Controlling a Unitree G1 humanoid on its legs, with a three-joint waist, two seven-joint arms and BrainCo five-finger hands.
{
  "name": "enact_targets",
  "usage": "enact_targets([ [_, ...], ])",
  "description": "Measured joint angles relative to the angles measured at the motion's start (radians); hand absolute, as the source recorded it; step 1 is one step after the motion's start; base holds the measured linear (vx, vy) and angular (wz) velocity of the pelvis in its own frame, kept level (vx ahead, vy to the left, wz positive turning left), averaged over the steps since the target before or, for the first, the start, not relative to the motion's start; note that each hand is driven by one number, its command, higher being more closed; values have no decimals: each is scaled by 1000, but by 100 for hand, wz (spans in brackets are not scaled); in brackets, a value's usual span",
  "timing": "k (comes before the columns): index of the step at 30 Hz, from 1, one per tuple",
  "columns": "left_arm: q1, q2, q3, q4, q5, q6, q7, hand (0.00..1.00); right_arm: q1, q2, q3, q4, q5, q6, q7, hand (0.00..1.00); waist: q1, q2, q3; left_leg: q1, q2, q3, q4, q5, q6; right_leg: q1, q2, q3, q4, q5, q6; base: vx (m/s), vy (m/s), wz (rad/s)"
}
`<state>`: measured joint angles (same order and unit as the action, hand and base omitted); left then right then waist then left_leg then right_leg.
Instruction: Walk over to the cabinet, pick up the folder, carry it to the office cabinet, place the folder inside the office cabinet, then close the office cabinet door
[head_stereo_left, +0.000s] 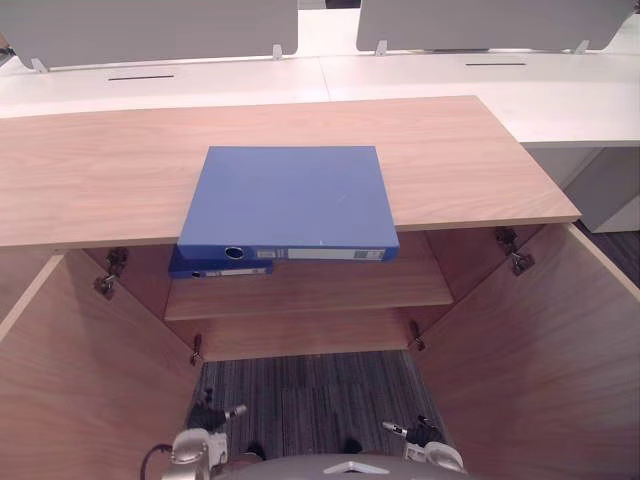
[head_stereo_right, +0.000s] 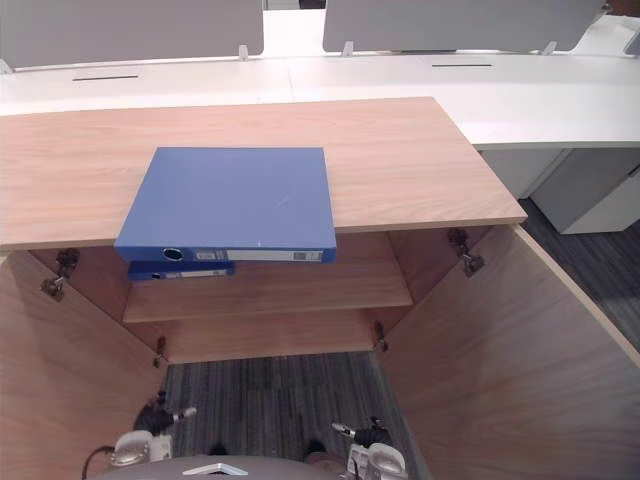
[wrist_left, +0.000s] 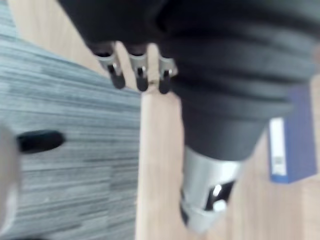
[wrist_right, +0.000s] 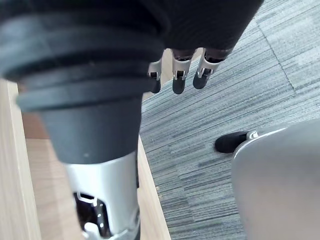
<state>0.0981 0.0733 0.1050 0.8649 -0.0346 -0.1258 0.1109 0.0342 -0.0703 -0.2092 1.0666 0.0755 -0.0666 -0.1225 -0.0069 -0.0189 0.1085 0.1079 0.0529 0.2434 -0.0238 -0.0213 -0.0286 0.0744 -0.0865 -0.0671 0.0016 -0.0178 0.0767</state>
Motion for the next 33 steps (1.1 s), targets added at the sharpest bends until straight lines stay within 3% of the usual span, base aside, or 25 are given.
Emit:
enact_targets([
  [2, 52, 15, 3, -227, -1, -16, 21, 0, 13, -2, 21, -38, -3, -4, -8, 0, 1, 0, -1, 1, -8, -7, -17, 11, 4, -4, -7, -2, -8, 2, 3, -86, 12, 4],
  [8, 161, 16, 45, -654, -3, -74, 56, 0, 37, -9, 47, -77, -2, -18, -19, 0, 1, 10, -6, 2, -33, -43, -34, 20, 17, 5, -24, -17, -19, 10, 17, -18, 28, 8],
  [15, 182, 15, 52, -840, -2, -114, 102, 0, 42, -13, 68, -78, -3, -18, -18, 0, 14, 13, -12, 39, -42, -81, -53, 26, 24, 66, -31, -56, -39, 11, 16, 10, -4, 14],
  [24, 190, 43, 52, -1033, 6, -154, 105, 0, 43, -19, 90, -77, -4, -18, -17, 0, 19, 13, -16, 54, -41, -99, -54, 35, 25, 81, -30, -68, -24, -3, 0, -40, -19, 7],
  [28, 163, 113, 51, -1104, 121, -159, 140, 0, 43, -21, 115, -74, -5, -18, -17, 0, 15, 13, -20, 52, -40, -107, -59, 42, 26, 84, -30, -76, -24, -3, 0, -67, -22, 6],
  [33, 123, 165, 24, -1130, 180, -160, 147, 0, 41, -21, 133, -69, -6, -20, -16, 0, 9, 9, -30, 52, -40, -107, -61, 43, 24, 83, -30, -75, -29, -3, 0, -27, -5, 0],
])
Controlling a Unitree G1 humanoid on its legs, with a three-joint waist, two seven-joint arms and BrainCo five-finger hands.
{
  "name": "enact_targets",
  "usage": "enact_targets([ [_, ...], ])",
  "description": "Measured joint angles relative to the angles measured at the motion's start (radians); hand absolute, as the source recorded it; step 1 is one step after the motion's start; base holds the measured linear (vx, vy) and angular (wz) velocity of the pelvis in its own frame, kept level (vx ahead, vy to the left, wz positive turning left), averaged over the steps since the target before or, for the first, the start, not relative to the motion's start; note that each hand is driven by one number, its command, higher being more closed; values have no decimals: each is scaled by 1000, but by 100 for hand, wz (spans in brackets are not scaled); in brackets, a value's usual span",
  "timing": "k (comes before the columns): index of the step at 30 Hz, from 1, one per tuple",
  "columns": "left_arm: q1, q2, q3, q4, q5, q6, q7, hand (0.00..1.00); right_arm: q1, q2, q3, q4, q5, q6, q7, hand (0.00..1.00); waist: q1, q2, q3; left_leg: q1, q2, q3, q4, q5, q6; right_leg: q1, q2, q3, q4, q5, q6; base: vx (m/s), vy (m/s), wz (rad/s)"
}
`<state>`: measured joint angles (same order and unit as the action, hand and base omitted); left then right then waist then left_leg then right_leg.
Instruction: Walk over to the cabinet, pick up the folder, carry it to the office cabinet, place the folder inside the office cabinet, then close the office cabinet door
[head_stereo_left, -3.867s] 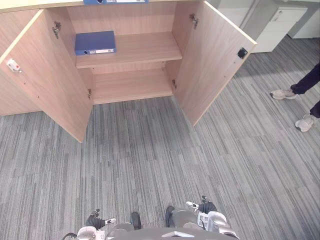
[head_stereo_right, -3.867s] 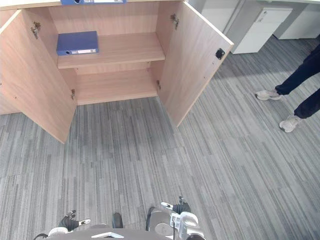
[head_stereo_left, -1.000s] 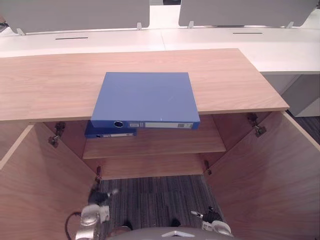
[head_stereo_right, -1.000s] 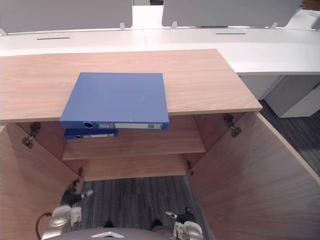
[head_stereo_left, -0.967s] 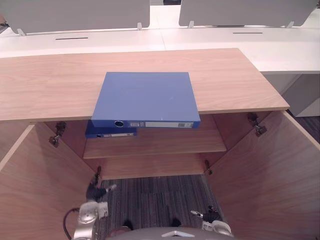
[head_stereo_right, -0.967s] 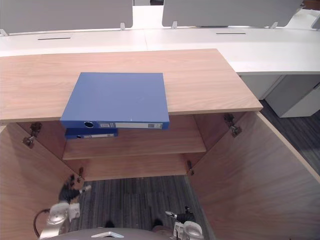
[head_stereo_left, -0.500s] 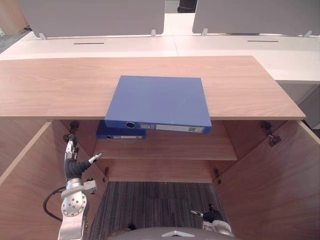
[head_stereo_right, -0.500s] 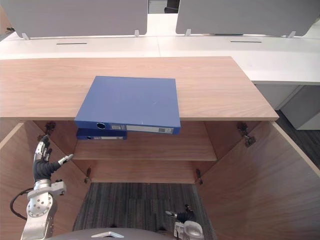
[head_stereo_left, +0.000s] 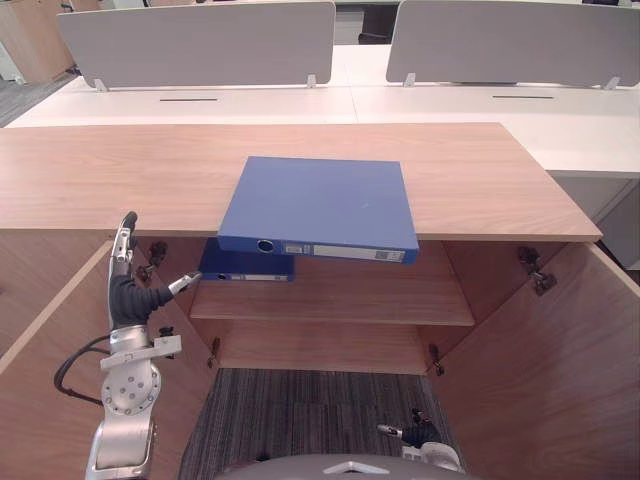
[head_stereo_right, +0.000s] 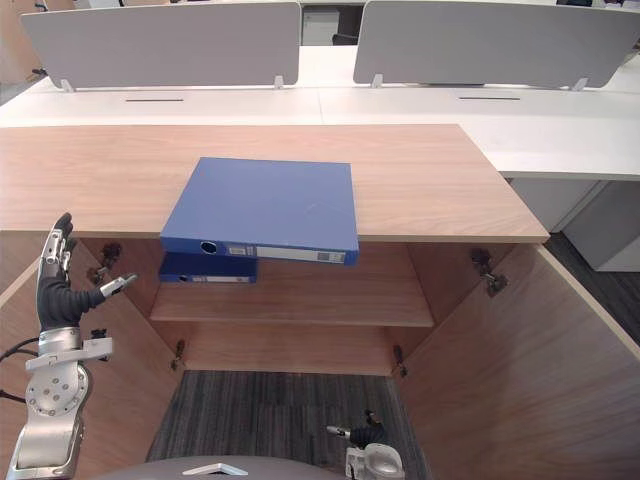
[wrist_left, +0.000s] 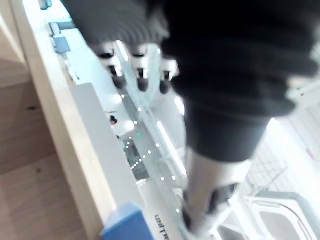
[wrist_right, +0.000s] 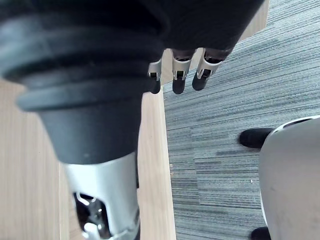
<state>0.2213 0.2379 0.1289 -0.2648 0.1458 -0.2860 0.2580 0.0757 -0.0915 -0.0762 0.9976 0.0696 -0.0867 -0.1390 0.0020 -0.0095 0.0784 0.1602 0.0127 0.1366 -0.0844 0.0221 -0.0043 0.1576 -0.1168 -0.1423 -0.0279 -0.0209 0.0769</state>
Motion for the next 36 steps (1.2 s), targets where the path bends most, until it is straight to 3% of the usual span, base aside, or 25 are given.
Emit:
enact_targets([
  [5, -79, 114, -94, 0, 93, 0, -3, 0, -7, -8, 37, 1, -38, -6, 5, 0, -12, -1, -9, 0, 0, 3, 0, 0, 0, 0, 1, 5, -5, 3, 1, 1, -1, -1],
  [14, -187, 205, -222, 3, 229, -17, -23, 0, -14, -32, 72, 4, -38, -6, 7, 0, -36, 0, -10, 5, 0, 26, 0, -4, -5, 6, 4, 26, -26, 20, 0, 1, -6, -7],
  [27, -295, 233, -380, 112, 412, -2, -19, 0, -8, -41, 85, 5, -38, -5, 6, 0, -70, -6, -13, 15, 1, 54, -1, -11, -8, 7, 5, 52, -42, 29, -4, -17, -8, -7],
  [36, -312, 232, -410, 198, 521, 35, 17, 0, -7, -40, 83, 6, -37, -5, 5, 0, -87, -12, -17, 14, 0, 54, 0, -14, -13, 10, 6, 52, -52, 30, -3, 0, 0, 0],
])
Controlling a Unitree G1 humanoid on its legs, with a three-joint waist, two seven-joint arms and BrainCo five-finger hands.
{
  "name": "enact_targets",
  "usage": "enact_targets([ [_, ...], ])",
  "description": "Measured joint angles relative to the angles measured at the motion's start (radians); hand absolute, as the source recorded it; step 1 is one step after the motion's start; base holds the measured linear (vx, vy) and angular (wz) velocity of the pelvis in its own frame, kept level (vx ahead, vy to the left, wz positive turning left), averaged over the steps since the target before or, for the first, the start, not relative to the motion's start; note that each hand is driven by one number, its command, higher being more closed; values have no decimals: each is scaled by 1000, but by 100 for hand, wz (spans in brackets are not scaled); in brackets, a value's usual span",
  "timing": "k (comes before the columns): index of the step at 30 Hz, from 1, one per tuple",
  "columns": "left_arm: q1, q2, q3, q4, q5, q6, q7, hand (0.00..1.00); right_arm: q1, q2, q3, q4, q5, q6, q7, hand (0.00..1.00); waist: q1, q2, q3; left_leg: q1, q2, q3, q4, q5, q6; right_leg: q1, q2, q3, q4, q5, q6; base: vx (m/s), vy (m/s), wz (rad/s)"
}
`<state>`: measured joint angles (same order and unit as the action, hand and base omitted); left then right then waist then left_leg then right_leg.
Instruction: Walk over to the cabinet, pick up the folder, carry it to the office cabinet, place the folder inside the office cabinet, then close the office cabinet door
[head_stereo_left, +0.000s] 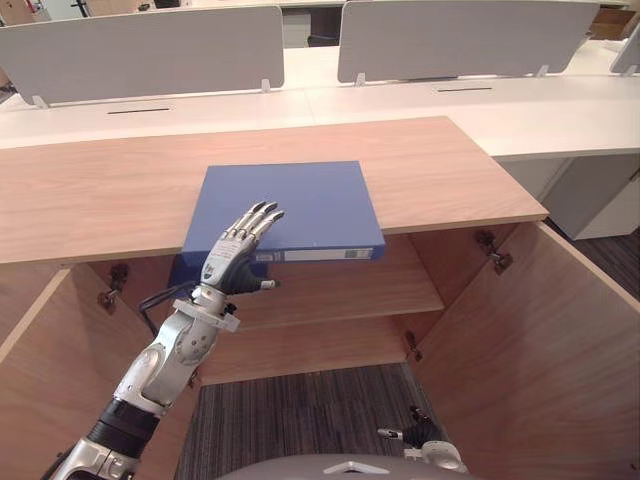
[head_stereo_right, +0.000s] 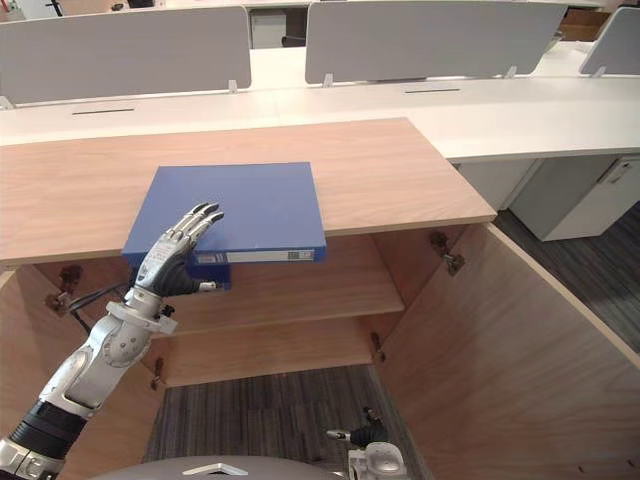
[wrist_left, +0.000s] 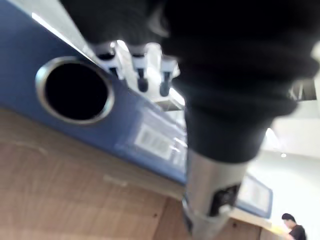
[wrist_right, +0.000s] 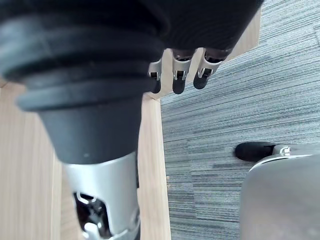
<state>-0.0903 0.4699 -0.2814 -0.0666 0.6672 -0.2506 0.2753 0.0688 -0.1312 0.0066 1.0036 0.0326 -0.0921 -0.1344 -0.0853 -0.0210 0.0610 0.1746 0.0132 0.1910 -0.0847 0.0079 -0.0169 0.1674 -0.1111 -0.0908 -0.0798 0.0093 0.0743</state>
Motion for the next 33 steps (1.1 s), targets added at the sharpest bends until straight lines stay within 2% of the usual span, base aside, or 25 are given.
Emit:
enact_targets([
  [5, -16, -28, 4, 37, 116, 56, 68, 0, 0, 1, -11, 11, 2, 0, -1, 0, -2, 0, 0, 0, 0, 0, 0, -1, -1, 0, 0, 0, 0, 0, 0, 0, 0, 0],
  [14, -20, -71, 7, 48, 219, 100, 92, 0, 6, 1, -28, 35, 21, 2, -1, 0, -4, 0, -1, 0, 0, -1, -1, -1, -1, 0, 0, -1, -2, 0, 0, 0, 0, 0],
  [15, -27, -76, 7, 57, 228, 102, 92, 100, 6, 1, -30, 35, 21, 5, 0, 0, -5, 0, -1, 0, 0, -1, -1, -1, -1, 1, 0, -1, -3, 0, 0, 0, 0, 0],
  [21, -49, -91, 8, 88, 260, 121, 101, 100, 7, 5, -49, 36, 23, 8, 0, 0, -9, 1, -3, 0, 0, -1, -1, -1, -1, 1, 0, -1, -4, 0, 0, 0, 0, 0],
  [26, -90, -99, 12, 122, 281, 137, 136, 100, 7, 5, -50, 36, 56, 8, 0, 0, -19, 2, -4, 0, 0, 0, -1, -1, -1, 1, 0, 0, -6, 0, 0, 0, 0, 0],
  [33, -104, -102, 51, 116, 278, 139, 156, 100, 7, 5, -51, 33, 81, 8, -1, 0, -26, 2, -5, -2, 1, 3, -1, -5, -2, -3, 0, 4, -6, 0, 0, 0, 0, 0],
])
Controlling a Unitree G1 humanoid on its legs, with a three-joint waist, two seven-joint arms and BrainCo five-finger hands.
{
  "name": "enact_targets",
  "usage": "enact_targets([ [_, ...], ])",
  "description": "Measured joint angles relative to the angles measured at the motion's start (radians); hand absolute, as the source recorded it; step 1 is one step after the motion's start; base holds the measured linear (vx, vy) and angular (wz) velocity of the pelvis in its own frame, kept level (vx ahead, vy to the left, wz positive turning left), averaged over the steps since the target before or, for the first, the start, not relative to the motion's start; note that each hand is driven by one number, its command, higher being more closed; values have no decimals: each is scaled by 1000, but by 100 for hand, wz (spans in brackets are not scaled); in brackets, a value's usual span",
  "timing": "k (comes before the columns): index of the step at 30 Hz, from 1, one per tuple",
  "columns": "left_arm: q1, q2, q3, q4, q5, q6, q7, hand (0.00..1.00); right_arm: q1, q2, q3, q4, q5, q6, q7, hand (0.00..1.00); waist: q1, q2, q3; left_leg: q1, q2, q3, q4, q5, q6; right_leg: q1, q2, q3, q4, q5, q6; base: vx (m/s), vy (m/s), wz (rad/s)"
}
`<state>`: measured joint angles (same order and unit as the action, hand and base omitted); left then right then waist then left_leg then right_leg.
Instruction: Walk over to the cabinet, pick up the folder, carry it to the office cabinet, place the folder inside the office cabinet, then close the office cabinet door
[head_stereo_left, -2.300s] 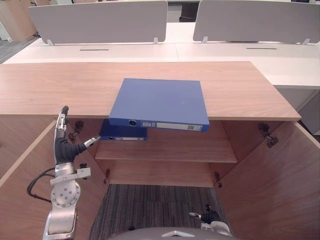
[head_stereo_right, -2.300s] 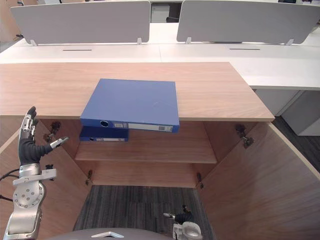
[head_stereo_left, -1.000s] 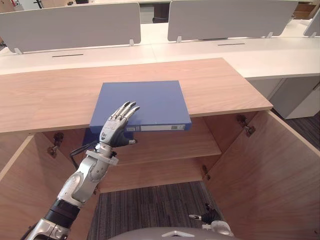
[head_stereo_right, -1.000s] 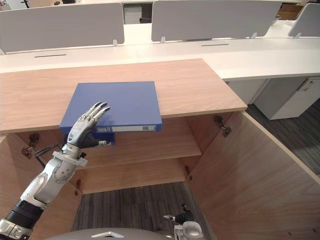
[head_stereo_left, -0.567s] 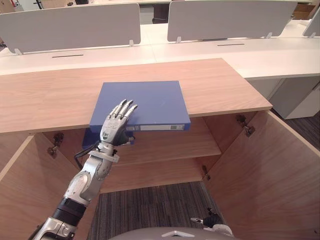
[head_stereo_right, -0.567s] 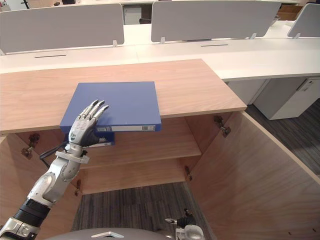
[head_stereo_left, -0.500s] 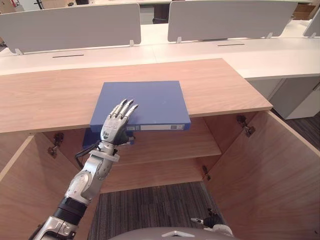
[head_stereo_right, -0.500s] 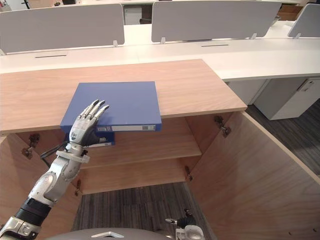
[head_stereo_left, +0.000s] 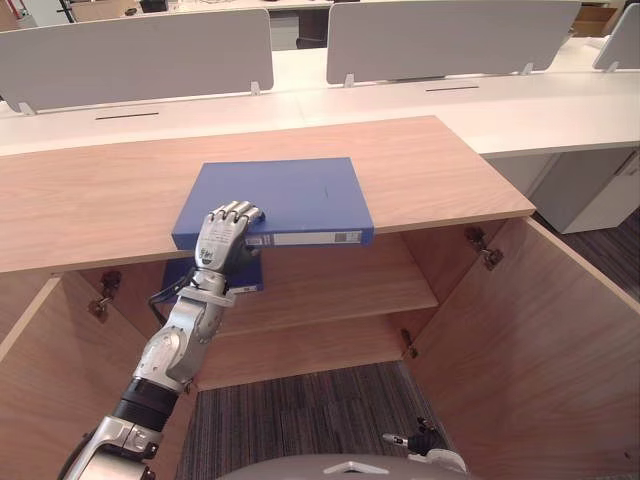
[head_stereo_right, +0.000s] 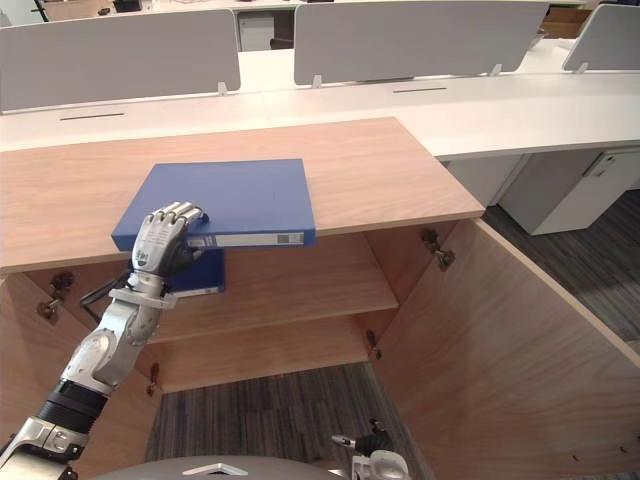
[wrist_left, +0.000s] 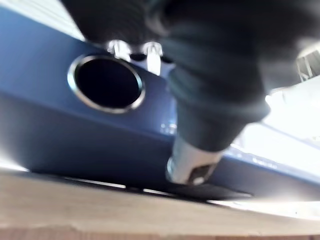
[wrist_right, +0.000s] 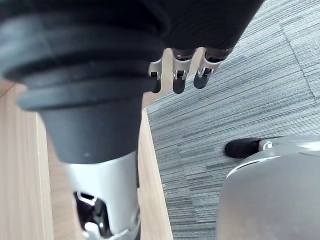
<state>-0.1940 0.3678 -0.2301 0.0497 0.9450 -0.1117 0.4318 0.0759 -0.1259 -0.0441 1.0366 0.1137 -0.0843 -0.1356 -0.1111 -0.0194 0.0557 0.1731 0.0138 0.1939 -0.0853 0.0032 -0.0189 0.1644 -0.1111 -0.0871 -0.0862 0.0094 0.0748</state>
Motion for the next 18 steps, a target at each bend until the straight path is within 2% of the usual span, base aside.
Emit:
enact_targets([
  [3, 5, -17, 36, -36, -5, 0, 1, 100, 1, 2, 0, -17, 10, -1, -6, 0, 1, 1, -1, -8, 0, 3, 0, -1, 1, -10, 0, 7, 0, 1, 2, 0, -1, -3],
  [7, 57, -58, 107, -143, -85, -6, 8, 100, 11, 7, 0, -106, 18, -23, -12, 0, 1, 3, -4, -20, 1, 14, 6, -3, 0, -29, 0, 23, 6, 12, 13, 23, -15, -10],
  [12, 134, -143, 158, -313, -216, -18, 57, 100, 35, 44, 2, -209, 49, -52, -22, 0, 18, 3, -5, -34, 4, 26, 6, -6, -3, -53, 3, 45, 15, 12, 13, 14, -23, -12],
  [18, 215, -213, 171, -505, -331, -63, 91, 100, 80, 84, 10, -405, 58, -88, -30, 0, 23, 3, -5, -31, 4, 27, 6, -6, -1, -64, 5, 55, 40, 7, 15, -30, -22, -3],
])
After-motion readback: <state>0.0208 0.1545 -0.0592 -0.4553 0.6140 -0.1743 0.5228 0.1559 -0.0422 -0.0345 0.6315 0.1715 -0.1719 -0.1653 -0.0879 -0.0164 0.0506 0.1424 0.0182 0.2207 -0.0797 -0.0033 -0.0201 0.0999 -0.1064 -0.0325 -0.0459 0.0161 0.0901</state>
